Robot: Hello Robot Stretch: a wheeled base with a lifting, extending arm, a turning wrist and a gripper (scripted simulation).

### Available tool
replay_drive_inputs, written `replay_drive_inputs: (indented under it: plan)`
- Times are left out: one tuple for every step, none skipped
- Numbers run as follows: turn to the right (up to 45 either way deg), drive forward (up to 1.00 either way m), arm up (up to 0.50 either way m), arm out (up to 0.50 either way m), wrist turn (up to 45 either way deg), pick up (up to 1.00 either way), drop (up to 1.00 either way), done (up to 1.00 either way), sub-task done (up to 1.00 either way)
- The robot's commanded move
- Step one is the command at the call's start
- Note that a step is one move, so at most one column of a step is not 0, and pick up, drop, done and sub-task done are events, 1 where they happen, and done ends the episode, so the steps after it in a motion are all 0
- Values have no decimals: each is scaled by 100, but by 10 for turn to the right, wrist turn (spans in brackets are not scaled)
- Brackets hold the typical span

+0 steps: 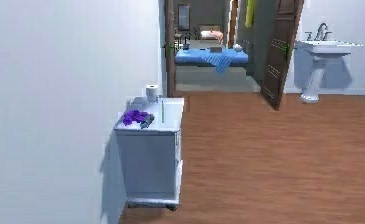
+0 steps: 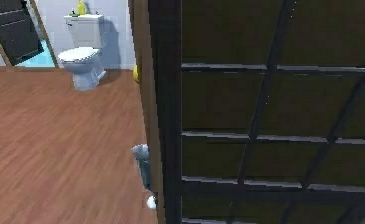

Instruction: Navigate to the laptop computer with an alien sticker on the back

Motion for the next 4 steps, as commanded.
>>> replay_drive_inputs:
  plan:
    - [0,25,0,0,0,0,0,0,0]
    - [450,0,0,0,0,0,0,0,0]
    - [60,0,0,0,0,0,0,0,0]
    - [30,0,0,0,0,0,0,0,0]
